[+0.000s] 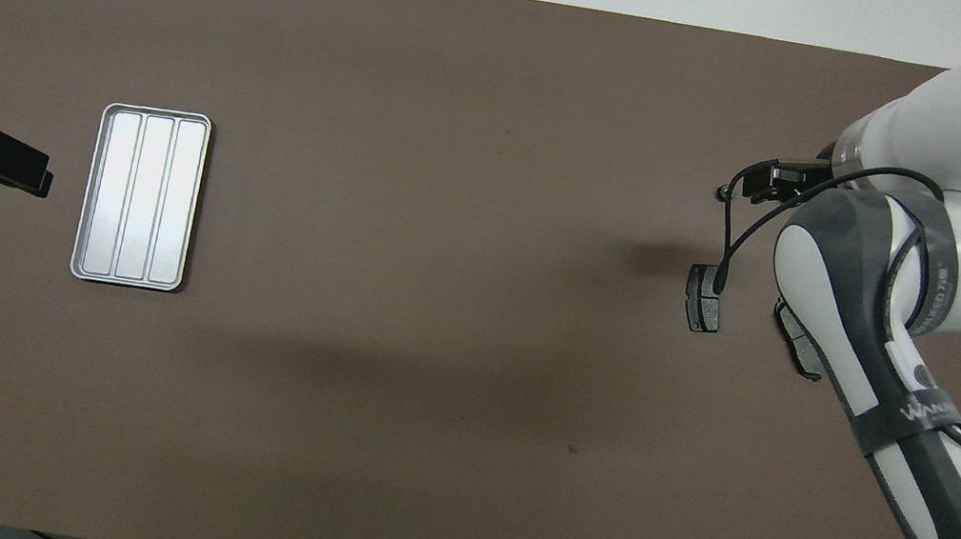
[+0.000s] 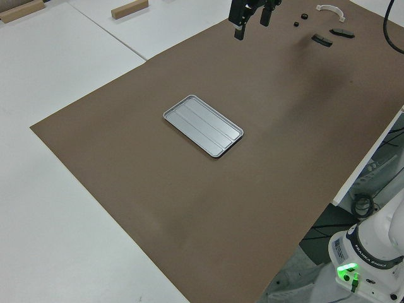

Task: Place bearing gear from tray to pile

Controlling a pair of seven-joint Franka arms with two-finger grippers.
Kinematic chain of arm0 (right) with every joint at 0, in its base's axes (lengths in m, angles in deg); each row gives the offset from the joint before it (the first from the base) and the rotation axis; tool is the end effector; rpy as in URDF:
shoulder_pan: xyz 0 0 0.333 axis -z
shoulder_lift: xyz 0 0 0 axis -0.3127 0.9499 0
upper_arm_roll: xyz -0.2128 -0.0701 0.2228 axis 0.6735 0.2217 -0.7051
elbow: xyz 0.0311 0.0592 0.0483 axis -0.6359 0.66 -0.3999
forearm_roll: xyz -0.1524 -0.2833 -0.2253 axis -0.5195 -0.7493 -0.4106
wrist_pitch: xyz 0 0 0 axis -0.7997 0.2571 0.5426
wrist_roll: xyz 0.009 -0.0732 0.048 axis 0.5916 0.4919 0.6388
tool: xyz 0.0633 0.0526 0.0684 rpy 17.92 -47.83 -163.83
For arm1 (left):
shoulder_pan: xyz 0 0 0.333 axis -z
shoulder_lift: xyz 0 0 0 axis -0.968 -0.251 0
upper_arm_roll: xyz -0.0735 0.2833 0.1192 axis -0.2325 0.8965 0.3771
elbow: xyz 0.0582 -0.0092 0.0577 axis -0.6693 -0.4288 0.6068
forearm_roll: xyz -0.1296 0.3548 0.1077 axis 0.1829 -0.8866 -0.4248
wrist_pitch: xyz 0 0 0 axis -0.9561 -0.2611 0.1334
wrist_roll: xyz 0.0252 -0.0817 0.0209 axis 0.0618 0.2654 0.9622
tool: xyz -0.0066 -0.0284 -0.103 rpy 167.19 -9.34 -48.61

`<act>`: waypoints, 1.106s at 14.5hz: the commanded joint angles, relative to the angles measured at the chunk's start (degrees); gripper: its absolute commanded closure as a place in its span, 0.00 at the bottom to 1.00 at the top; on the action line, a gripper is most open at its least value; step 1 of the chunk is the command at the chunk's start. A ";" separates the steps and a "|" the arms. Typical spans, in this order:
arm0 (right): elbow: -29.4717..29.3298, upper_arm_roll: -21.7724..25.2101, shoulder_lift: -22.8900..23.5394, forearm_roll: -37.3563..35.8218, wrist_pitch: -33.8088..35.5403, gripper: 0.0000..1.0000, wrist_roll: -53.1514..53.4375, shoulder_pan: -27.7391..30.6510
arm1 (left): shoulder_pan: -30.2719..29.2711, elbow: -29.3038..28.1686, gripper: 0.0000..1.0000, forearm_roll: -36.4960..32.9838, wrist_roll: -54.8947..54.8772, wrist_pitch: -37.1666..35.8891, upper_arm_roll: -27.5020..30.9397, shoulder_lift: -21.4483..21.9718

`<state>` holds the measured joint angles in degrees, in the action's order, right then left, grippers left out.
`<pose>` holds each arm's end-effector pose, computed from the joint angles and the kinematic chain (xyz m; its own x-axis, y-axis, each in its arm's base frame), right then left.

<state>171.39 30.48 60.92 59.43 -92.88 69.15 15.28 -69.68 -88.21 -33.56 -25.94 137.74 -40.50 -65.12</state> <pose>0.6436 0.0692 0.4572 0.9984 -0.0160 0.0550 -0.0174 -0.9995 0.0245 0.5316 -0.0498 0.6278 0.9913 -0.1246 -0.0432 -0.1246 -0.9922 0.0026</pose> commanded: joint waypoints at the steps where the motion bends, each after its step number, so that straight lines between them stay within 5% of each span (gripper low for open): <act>1: 2.03 0.16 -8.27 3.36 7.88 0.00 -1.52 1.01 | 0.54 -0.54 0.00 0.73 -0.21 0.28 0.62 0.61; 7: 2.20 0.16 -19.79 3.45 26.27 0.00 -3.19 0.39 | 0.54 -0.54 0.00 0.73 -0.21 0.28 0.62 0.61; 16: 2.56 0.25 -23.50 3.27 31.31 0.00 -2.75 -0.66 | 0.54 -0.54 0.00 0.73 -0.21 0.28 0.62 0.61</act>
<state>172.59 30.42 38.07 61.66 -60.62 67.65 14.59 -69.68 -88.21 -33.56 -25.94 137.74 -40.50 -65.12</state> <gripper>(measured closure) 0.000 0.000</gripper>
